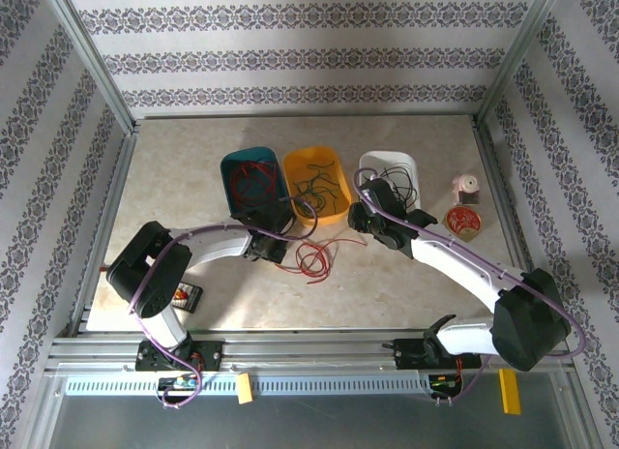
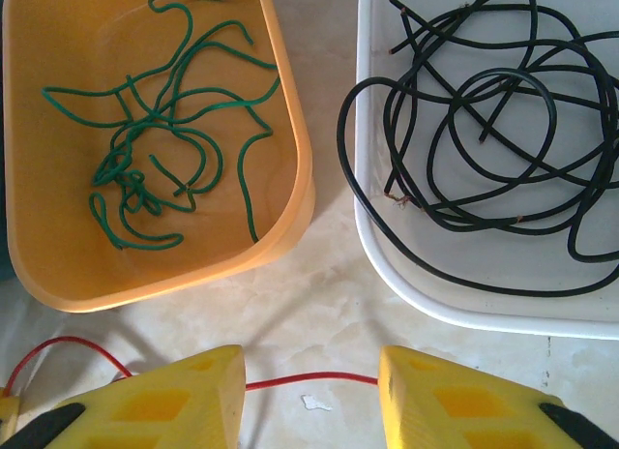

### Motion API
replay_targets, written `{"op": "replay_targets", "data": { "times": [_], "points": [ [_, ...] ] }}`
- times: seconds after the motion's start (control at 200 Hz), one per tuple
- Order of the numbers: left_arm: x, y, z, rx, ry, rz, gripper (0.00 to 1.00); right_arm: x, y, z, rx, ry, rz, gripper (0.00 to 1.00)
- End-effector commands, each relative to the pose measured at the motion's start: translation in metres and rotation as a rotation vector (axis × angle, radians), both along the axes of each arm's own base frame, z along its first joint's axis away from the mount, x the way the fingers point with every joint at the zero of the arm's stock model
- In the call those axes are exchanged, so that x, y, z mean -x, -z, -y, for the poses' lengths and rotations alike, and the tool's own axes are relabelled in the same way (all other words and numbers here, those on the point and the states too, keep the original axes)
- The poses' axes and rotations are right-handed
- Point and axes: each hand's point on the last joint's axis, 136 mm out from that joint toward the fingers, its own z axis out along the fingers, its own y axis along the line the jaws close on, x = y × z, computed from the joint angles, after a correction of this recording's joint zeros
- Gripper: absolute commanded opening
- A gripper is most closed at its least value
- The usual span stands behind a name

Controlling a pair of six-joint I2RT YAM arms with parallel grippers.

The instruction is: Untangle the cables

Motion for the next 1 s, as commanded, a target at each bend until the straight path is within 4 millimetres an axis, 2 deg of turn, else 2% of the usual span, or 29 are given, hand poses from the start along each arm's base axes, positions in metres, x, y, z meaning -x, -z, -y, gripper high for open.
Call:
{"op": "replay_targets", "data": {
  "times": [0.0, 0.13, 0.195, 0.275, 0.335, 0.485, 0.615, 0.8, 0.995],
  "points": [
    [0.008, 0.018, 0.001, -0.025, 0.000, -0.037, 0.00, -0.002, -0.008, 0.008, 0.005, 0.028, 0.039, 0.41],
    [0.010, 0.008, 0.007, 0.025, 0.015, -0.014, 0.00, 0.000, -0.008, 0.010, 0.009, 0.025, 0.044, 0.41],
    [0.006, -0.013, 0.015, 0.064, 0.048, 0.060, 0.00, 0.002, -0.007, 0.012, 0.014, 0.020, 0.048, 0.42],
    [0.002, -0.051, 0.023, 0.154, 0.072, 0.173, 0.00, 0.005, -0.006, 0.013, 0.021, 0.015, 0.048, 0.42],
    [0.001, -0.087, 0.029, 0.249, 0.075, 0.264, 0.00, 0.006, -0.005, 0.015, 0.026, 0.016, 0.049, 0.42],
    [0.009, -0.160, 0.040, 0.454, 0.106, 0.378, 0.00, 0.006, -0.004, 0.017, 0.028, 0.025, 0.050, 0.42],
    [0.014, -0.204, 0.049, 0.555, 0.146, 0.411, 0.00, 0.003, -0.003, 0.016, 0.023, 0.032, 0.054, 0.42],
    [0.010, -0.267, 0.052, 0.677, 0.171, 0.504, 0.00, 0.000, -0.005, 0.017, 0.033, 0.043, 0.062, 0.42],
    [-0.007, -0.318, 0.025, 0.637, 0.092, 0.644, 0.00, 0.003, -0.008, 0.023, 0.041, 0.057, 0.080, 0.42]
  ]
}}
